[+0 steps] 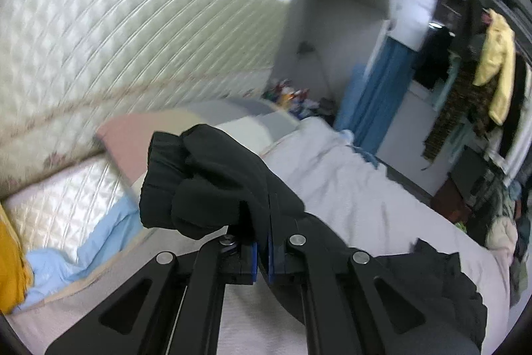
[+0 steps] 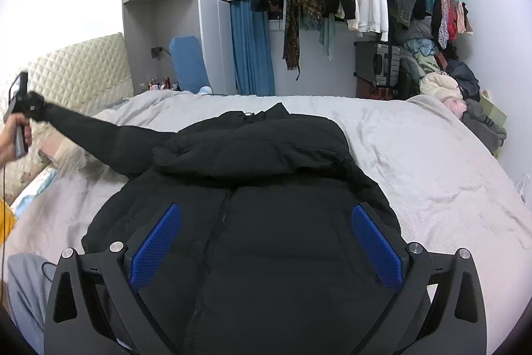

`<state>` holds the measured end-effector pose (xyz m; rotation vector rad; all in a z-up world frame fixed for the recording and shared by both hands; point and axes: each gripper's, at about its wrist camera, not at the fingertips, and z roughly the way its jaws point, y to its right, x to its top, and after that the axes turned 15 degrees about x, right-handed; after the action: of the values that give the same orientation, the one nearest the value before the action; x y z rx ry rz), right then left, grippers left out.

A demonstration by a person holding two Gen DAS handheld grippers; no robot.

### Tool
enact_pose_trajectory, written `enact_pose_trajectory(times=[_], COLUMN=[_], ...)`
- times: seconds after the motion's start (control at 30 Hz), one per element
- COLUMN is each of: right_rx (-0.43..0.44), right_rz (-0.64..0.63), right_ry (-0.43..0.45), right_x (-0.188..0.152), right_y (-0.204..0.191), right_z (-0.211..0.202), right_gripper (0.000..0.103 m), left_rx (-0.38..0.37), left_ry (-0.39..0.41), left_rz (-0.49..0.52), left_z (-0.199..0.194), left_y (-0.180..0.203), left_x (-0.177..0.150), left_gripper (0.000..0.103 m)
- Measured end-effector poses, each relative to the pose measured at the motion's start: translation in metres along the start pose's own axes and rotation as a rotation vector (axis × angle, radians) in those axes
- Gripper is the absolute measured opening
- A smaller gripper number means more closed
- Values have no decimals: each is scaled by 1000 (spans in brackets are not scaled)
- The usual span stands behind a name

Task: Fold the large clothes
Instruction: 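Lift the sleeve with the left gripper and fold it across the jacket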

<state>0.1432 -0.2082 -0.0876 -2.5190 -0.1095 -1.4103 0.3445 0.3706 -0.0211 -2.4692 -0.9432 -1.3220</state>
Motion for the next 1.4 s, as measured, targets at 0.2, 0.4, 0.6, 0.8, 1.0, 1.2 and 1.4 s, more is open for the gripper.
enact_pose_trajectory(times=[0.2,0.4,0.6,0.8,1.0,1.2,1.4], right_rx=[15,22,45,57,28,33,52], right_rz=[19,9,42,64,101,193,255], right_ry=[23,45,67,85,116,120,119], right_x=[0,2,-2,-2,-5,-11,-18], right_y=[7,12,22,28,43,70,92], right_z=[-8,-16,-28,-33,-44,-43,-39], right_gripper=[103,103,103,103,103,103,103], left_rx=[-78,-150,-234,-316,-420,-504,-545], left_ry=[65,114,175,173,146,108,36], left_rz=[75,155,247,333,402,508,606], left_z=[-62,-117,-173,-214,-240,-251,-233], left_y=[64,130,202,282,363,438,490], left_x=[18,21,10,-32,-98,-190,-290], left_gripper=[1,1,2,3,3,3,4])
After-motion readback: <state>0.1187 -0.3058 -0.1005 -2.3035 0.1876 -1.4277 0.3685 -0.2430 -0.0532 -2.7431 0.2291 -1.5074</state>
